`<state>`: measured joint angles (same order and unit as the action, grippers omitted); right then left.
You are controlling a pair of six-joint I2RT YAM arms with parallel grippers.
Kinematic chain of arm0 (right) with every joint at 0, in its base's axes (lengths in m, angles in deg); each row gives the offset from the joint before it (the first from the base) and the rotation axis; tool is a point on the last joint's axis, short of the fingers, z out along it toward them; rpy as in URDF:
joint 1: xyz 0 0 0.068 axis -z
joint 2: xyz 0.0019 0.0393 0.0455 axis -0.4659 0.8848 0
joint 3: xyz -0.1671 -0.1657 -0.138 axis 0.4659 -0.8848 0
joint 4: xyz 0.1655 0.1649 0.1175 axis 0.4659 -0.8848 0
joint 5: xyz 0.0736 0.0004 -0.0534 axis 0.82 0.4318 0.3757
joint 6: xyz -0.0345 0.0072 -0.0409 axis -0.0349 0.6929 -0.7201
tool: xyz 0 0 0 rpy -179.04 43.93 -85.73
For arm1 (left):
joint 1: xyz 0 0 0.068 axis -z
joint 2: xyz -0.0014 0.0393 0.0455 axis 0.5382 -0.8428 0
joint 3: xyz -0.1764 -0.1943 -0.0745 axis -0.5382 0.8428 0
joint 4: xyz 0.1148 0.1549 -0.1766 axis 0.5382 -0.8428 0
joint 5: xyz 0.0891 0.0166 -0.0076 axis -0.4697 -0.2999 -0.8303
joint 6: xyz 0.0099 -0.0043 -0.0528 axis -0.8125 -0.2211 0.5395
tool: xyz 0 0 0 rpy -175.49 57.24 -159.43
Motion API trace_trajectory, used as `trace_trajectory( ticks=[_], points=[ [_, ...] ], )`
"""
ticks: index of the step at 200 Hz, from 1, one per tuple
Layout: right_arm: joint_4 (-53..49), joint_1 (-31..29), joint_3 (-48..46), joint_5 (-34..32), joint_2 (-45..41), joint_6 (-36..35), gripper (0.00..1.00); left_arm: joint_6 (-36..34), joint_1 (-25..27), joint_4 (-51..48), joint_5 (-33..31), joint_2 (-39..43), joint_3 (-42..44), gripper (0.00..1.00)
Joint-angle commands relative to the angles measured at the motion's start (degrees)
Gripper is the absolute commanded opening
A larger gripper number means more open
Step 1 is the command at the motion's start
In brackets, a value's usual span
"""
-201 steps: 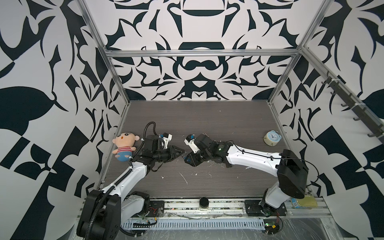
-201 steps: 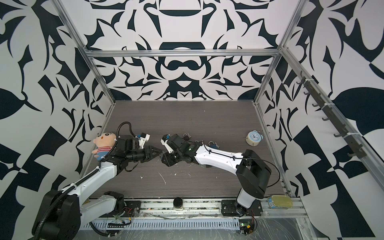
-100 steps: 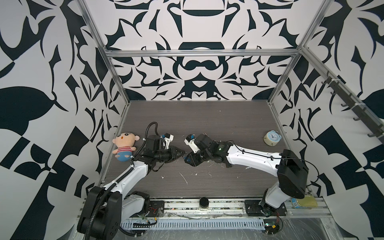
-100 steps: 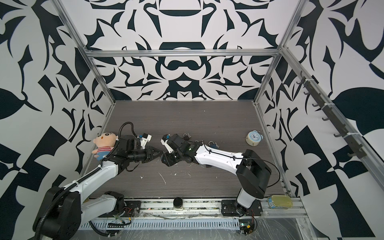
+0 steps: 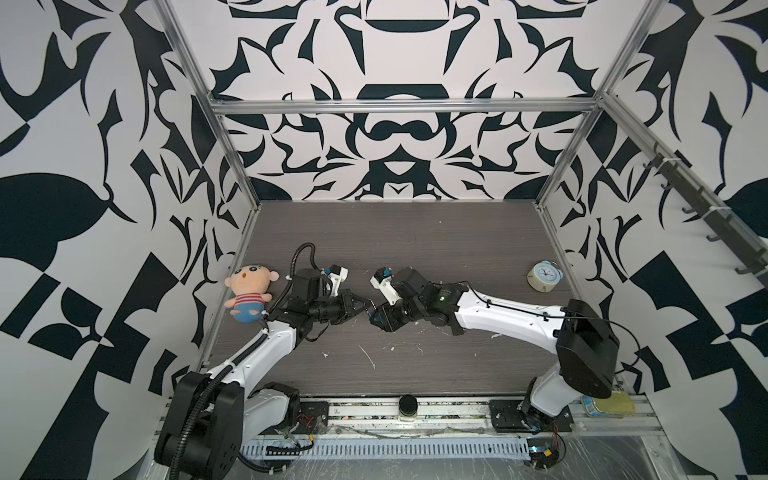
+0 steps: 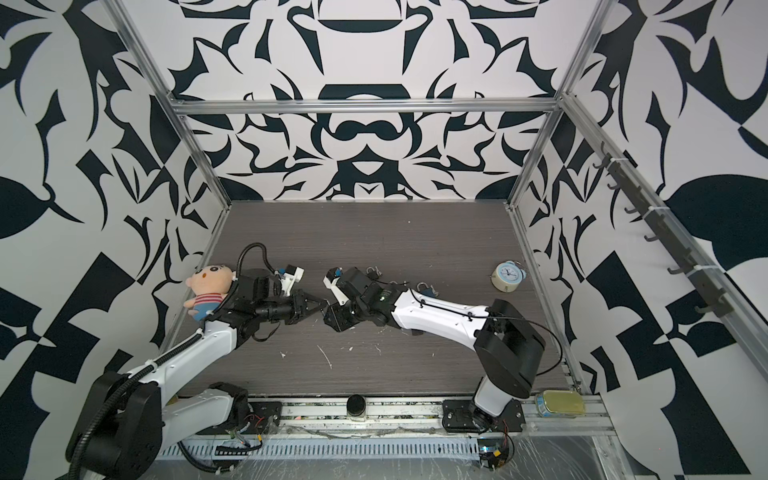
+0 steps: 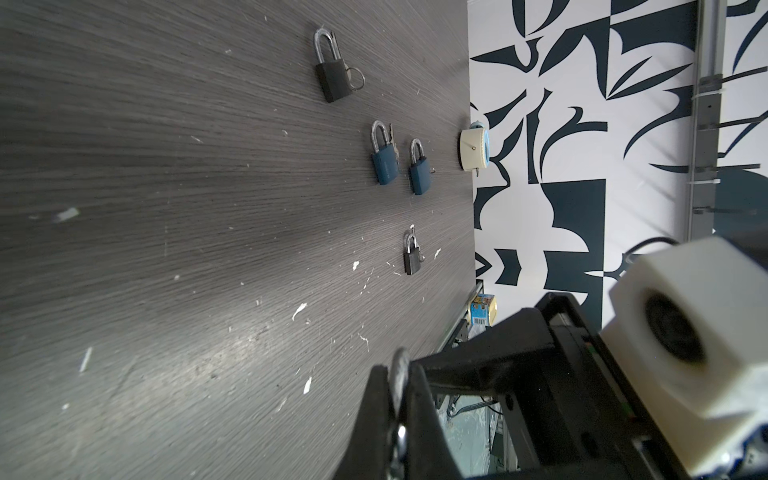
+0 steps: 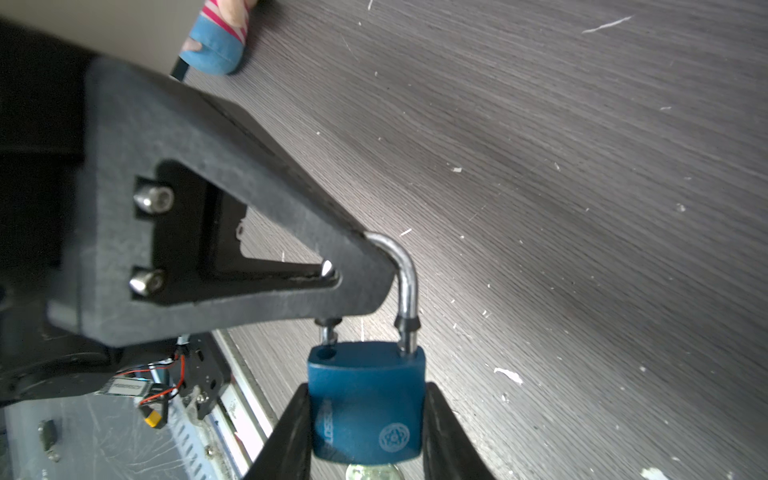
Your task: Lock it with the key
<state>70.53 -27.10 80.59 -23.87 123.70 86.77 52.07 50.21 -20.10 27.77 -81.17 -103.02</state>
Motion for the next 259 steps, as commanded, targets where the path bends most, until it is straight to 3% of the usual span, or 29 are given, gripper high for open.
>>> trace_trajectory(
  ticks=[1,50,90,133,259],
  points=[
    [7.2,2.8,-2.5,5.7,-5.4,4.0,0.47,2.1,0.2,4.2,-1.6,3.0,-0.1,0.0],
    [10.2,5.8,-7.9,8.0,-11.5,4.4,0.49,3.5,0.4,2.6,-1.9,5.2,-2.3,0.0],
    [6.9,5.9,-10.1,1.9,-15.8,-1.8,0.48,6.9,2.1,2.9,-4.0,6.2,-4.0,0.0],
    [11.5,5.3,-14.8,-1.7,-19.7,-5.2,0.46,9.4,5.6,2.8,-7.9,6.3,-6.6,0.0],
    [15.9,3.2,-10.9,-8.2,-15.6,-9.9,0.43,11.3,9.5,3.3,-9.6,3.0,-11.9,0.0]
  ],
)
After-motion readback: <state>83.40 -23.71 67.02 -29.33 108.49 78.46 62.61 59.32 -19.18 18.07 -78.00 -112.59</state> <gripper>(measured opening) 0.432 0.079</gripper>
